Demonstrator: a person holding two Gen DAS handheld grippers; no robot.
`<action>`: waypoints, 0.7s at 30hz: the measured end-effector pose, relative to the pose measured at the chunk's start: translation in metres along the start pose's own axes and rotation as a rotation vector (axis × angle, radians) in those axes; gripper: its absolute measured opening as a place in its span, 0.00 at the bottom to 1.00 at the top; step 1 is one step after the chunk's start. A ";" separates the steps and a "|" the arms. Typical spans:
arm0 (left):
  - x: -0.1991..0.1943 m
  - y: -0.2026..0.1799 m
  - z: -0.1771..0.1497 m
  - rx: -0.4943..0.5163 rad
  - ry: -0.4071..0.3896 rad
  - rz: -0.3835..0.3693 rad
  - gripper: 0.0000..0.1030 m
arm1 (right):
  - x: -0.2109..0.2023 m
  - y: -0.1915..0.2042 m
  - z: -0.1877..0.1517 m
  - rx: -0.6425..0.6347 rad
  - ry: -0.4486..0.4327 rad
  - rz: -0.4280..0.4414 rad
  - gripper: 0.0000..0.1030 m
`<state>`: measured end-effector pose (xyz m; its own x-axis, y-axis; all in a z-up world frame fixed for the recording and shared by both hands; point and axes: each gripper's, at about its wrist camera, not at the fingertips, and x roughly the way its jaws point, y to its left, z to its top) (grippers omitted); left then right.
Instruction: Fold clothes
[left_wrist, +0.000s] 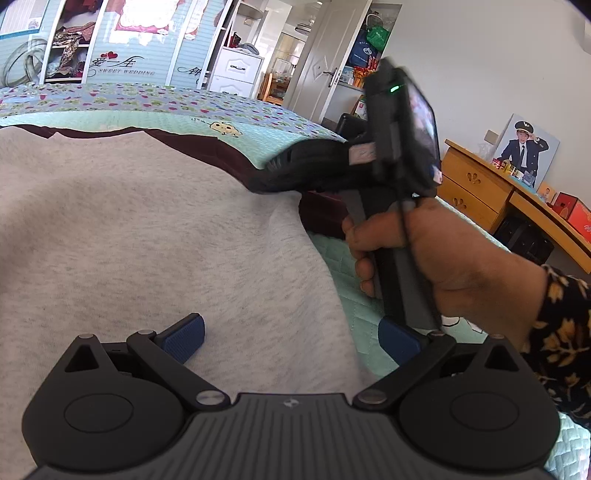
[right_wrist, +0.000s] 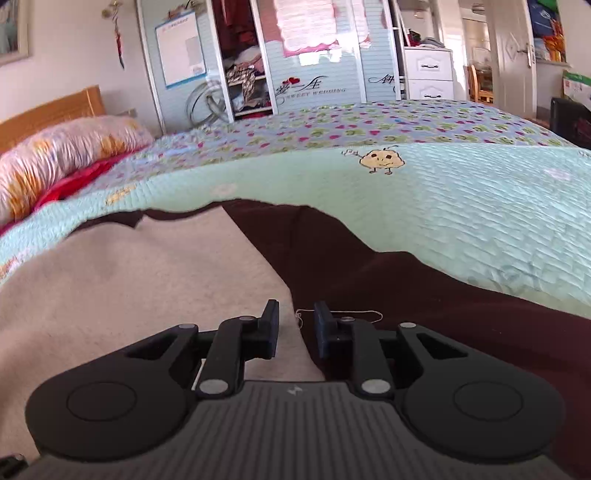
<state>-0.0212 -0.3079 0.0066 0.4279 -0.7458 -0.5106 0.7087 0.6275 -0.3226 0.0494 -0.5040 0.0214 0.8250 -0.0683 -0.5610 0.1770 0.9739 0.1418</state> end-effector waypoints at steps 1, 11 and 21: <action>0.000 0.000 0.000 -0.001 0.000 -0.001 1.00 | -0.001 -0.003 -0.001 -0.002 -0.007 -0.041 0.04; 0.002 0.001 0.002 -0.004 0.006 -0.001 1.00 | -0.069 -0.060 -0.033 0.300 -0.039 -0.065 0.09; -0.001 -0.041 0.002 0.189 0.085 0.174 0.91 | -0.278 -0.181 -0.166 0.888 -0.200 -0.213 0.52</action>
<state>-0.0495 -0.3340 0.0220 0.5093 -0.6037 -0.6133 0.7240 0.6858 -0.0739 -0.3014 -0.6258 0.0162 0.7906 -0.3422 -0.5078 0.6121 0.4202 0.6699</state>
